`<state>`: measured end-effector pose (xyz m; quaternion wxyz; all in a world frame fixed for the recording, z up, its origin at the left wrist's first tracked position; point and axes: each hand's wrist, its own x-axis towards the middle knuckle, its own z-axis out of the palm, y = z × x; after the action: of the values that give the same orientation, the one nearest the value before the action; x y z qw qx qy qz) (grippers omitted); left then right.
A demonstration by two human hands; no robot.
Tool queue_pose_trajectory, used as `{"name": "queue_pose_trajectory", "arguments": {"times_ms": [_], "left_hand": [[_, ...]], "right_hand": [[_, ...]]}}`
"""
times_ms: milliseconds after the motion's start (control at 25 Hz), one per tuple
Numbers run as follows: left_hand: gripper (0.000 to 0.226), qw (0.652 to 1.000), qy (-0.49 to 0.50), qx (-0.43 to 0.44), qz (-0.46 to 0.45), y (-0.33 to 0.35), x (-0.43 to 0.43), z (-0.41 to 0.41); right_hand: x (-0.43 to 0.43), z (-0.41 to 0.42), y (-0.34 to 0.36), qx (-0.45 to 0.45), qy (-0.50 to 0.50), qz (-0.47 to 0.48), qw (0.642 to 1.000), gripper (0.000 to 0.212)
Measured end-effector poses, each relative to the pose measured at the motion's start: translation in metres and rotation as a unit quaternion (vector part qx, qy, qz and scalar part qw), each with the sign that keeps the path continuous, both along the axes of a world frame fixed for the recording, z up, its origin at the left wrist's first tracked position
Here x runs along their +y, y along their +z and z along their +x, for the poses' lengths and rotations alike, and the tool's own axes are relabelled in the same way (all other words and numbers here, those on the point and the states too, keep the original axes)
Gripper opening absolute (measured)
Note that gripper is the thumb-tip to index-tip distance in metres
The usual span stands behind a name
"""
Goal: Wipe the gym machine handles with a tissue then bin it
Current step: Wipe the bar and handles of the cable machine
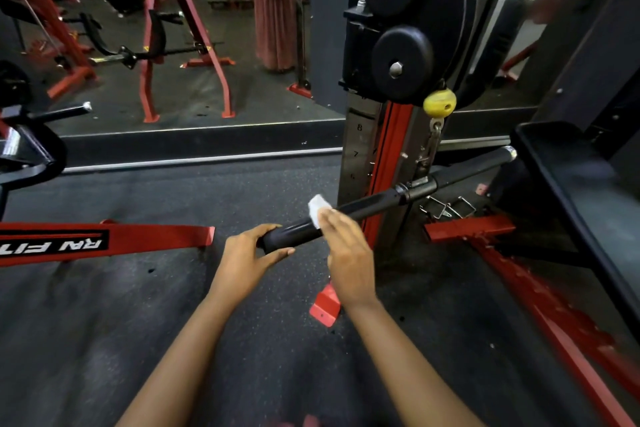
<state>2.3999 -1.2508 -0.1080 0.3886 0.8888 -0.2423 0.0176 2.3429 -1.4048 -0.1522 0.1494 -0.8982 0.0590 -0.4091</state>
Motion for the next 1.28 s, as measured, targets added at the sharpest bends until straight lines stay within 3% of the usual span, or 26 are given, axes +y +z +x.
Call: {"name": "queue_pose_trajectory", "arguments": {"times_ms": [80, 240, 320, 520, 600, 800, 920, 1000, 1080, 1200, 1280], "left_hand": [[0.040, 1.000, -0.001, -0.005, 0.004, 0.003, 0.001, 0.000], [0.040, 1.000, -0.011, -0.001, 0.009, 0.007, 0.003, -0.001], [0.040, 1.000, -0.013, 0.003, 0.008, 0.007, 0.003, -0.002], [0.039, 1.000, -0.004, -0.001, 0.008, 0.007, 0.000, -0.002], [0.039, 1.000, 0.002, -0.001, 0.005, 0.007, 0.001, -0.001], [0.041, 1.000, -0.002, 0.013, -0.009, 0.005, 0.002, -0.007], [0.040, 0.997, 0.017, 0.050, -0.064, 0.001, 0.001, -0.013], [0.038, 0.980, 0.035, 0.102, -0.166, -0.004, 0.002, -0.020], [0.039, 0.959, 0.043, 0.138, -0.246, -0.009, 0.004, -0.028], [0.044, 0.963, 0.036, 0.110, -0.244, -0.015, 0.012, -0.033], [0.045, 0.970, 0.021, 0.098, -0.220, -0.016, 0.017, -0.032]], "right_hand": [[-0.009, -0.004, -0.002, -0.004, 0.013, -0.009, 1.000, 0.054], [-0.076, -0.005, -0.006, -0.002, -0.137, 0.099, 0.986, 0.051], [-0.070, -0.004, -0.008, -0.007, -0.152, 0.133, 0.979, 0.049], [0.025, -0.010, -0.011, -0.042, -0.052, 0.135, 0.989, 0.052], [0.017, -0.016, -0.012, -0.052, -0.019, 0.121, 0.991, 0.049], [-0.061, -0.007, -0.010, -0.081, -0.171, 0.272, 0.943, 0.049], [-0.033, -0.001, -0.008, -0.087, -0.138, 0.328, 0.930, 0.049], [-0.004, -0.007, -0.008, -0.096, -0.096, 0.357, 0.924, 0.047], [0.001, -0.014, -0.009, -0.099, -0.093, 0.436, 0.890, 0.046], [-0.026, -0.006, 0.000, -0.115, -0.185, 0.625, 0.749, 0.042], [-0.039, 0.003, 0.010, -0.133, -0.165, 0.681, 0.701, 0.040]]}}
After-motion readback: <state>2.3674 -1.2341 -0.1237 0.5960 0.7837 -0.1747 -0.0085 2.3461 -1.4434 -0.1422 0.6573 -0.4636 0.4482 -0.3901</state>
